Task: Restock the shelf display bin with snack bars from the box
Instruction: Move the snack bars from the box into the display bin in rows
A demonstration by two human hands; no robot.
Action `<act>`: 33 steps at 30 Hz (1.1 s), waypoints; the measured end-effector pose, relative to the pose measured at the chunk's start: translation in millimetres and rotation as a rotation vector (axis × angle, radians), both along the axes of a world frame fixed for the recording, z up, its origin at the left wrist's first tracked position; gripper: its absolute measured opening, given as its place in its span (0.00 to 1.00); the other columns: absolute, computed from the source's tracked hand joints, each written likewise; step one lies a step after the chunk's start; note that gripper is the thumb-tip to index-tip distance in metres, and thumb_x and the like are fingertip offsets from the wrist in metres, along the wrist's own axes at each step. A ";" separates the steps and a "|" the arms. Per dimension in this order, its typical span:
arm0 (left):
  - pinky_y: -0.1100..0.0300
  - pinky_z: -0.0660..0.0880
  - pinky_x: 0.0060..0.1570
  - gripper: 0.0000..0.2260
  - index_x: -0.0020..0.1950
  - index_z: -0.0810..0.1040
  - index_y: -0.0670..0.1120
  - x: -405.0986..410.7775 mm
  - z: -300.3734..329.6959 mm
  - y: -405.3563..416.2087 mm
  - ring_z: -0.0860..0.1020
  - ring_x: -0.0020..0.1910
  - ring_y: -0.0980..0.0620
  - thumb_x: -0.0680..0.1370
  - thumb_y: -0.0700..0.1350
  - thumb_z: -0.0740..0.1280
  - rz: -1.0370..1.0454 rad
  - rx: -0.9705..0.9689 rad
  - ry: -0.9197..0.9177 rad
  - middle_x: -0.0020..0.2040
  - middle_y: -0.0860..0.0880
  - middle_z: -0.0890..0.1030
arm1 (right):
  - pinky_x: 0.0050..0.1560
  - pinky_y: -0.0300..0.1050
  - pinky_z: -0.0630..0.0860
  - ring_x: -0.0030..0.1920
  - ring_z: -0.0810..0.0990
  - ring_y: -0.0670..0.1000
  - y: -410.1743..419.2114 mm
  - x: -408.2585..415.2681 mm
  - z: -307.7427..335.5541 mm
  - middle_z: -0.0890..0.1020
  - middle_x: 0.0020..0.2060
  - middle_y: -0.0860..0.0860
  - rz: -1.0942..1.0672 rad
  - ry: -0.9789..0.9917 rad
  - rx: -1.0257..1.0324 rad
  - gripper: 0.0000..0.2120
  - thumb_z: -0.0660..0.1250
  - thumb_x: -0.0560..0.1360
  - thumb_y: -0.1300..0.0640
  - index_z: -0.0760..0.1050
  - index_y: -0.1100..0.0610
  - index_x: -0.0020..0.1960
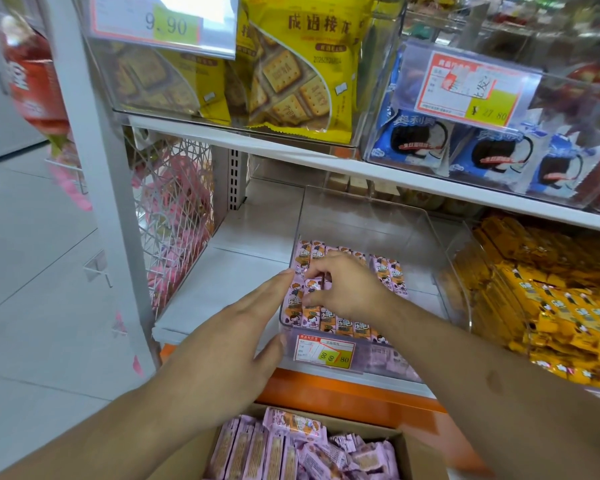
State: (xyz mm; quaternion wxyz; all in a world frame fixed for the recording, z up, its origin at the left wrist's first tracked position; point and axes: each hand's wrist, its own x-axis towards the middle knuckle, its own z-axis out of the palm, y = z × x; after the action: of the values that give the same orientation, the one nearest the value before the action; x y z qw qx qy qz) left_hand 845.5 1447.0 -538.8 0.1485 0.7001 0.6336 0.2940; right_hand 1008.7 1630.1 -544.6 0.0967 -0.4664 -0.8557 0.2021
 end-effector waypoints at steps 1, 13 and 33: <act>0.82 0.44 0.66 0.36 0.81 0.40 0.70 0.1 0.0 0.0 0.50 0.76 0.75 0.84 0.51 0.62 -0.001 -0.001 0.001 0.79 0.74 0.50 | 0.44 0.42 0.71 0.48 0.76 0.45 -0.3 0.6 -1.2 0.77 0.48 0.44 0.008 -0.011 -0.012 0.21 0.83 0.69 0.48 0.83 0.52 0.60; 0.67 0.57 0.77 0.37 0.80 0.36 0.70 1.1 2.9 -2.4 0.53 0.80 0.68 0.84 0.53 0.61 0.003 0.002 0.019 0.80 0.74 0.47 | 0.66 0.50 0.78 0.62 0.81 0.48 -1.6 1.1 -9.5 0.84 0.61 0.47 0.039 0.006 -0.199 0.24 0.82 0.71 0.53 0.83 0.51 0.66; 0.75 0.54 0.70 0.38 0.80 0.39 0.71 0.8 0.9 -3.6 0.56 0.77 0.70 0.83 0.52 0.63 0.006 -0.047 -0.010 0.77 0.74 0.52 | 0.56 0.44 0.81 0.51 0.81 0.44 -4.4 20.8 -4.4 0.81 0.54 0.44 -0.024 0.091 -0.115 0.22 0.77 0.77 0.53 0.79 0.50 0.70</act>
State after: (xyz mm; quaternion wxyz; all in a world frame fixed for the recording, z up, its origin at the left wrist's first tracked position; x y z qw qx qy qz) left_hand 846.3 1443.4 -537.9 0.1672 0.6931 0.6415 0.2830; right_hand 1029.5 1625.7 -549.0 0.1110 -0.4719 -0.8317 0.2706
